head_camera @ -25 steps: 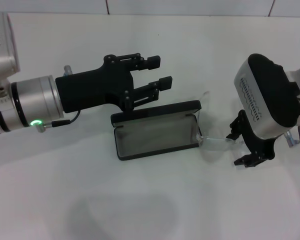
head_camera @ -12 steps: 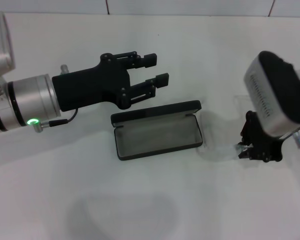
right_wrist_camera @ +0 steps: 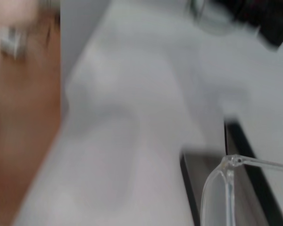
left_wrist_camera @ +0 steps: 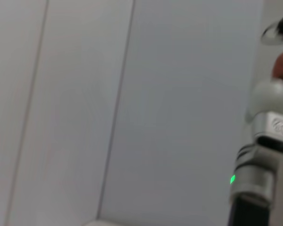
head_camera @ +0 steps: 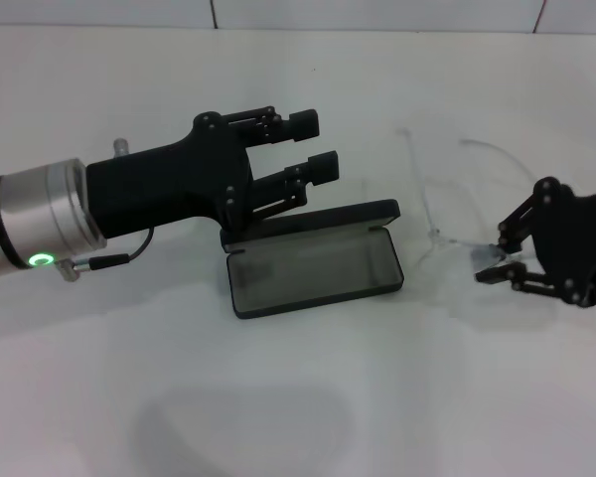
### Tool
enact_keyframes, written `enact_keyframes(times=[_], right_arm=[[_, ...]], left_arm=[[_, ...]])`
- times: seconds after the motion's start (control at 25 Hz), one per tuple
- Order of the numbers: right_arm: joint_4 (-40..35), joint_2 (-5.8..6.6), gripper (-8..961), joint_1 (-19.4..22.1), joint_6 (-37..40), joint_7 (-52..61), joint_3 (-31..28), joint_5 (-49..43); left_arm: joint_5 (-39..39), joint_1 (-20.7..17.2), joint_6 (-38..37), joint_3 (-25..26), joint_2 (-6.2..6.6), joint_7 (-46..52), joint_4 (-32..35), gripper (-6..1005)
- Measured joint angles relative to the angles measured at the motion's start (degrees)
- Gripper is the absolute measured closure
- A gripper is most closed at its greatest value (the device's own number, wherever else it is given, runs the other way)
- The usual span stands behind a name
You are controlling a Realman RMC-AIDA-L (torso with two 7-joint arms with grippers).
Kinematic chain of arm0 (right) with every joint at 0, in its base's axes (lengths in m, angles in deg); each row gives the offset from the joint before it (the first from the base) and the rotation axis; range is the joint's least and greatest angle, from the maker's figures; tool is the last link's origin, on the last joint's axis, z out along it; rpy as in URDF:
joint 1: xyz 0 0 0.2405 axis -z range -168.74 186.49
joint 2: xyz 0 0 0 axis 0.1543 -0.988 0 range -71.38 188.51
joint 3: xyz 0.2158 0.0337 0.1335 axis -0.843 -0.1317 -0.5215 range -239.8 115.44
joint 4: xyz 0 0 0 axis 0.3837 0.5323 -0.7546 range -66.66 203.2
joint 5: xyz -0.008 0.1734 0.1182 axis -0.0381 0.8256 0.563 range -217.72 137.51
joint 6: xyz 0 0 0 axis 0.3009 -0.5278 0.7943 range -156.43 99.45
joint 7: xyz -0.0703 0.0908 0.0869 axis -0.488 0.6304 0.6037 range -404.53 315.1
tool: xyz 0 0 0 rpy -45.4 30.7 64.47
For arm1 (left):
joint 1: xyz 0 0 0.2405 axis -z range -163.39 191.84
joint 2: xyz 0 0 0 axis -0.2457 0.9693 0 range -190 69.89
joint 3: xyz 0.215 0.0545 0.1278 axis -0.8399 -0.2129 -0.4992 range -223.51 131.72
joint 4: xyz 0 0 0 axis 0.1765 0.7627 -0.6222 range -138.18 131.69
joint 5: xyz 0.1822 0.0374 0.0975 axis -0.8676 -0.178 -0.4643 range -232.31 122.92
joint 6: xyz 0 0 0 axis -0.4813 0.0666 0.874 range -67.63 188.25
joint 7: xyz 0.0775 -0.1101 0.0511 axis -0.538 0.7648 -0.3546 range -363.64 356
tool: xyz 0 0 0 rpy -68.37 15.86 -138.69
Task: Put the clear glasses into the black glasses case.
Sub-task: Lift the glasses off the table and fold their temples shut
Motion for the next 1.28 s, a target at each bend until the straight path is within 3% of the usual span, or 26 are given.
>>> enact_keyframes(times=[0.32, 0.48, 0.8, 1.28], right_arm=[[25.0, 0.14, 840, 1.4, -3.2, -27.5, -2.0, 20.6], [32.2, 0.05, 840, 1.3, -2.7, -35.5, -1.8, 26.3], [33.9, -0.14, 840, 1.1, -2.6, -37.2, -0.6, 27.5], [34.1, -0.21, 840, 1.1, -2.5, -37.7, 1.6, 28.0]], left_arm=[[1.8, 2.0, -5.0, 0.2, 0.02, -0.8, -1.3, 493], [1.6, 4.1, -5.1, 0.1, -0.09, -0.8, -3.0, 495], [-0.7, 9.0, -4.7, -0.3, -0.06, -0.7, -7.3, 495], [-2.5, 10.3, -4.2, -1.3, -0.32, -0.3, -8.7, 495]])
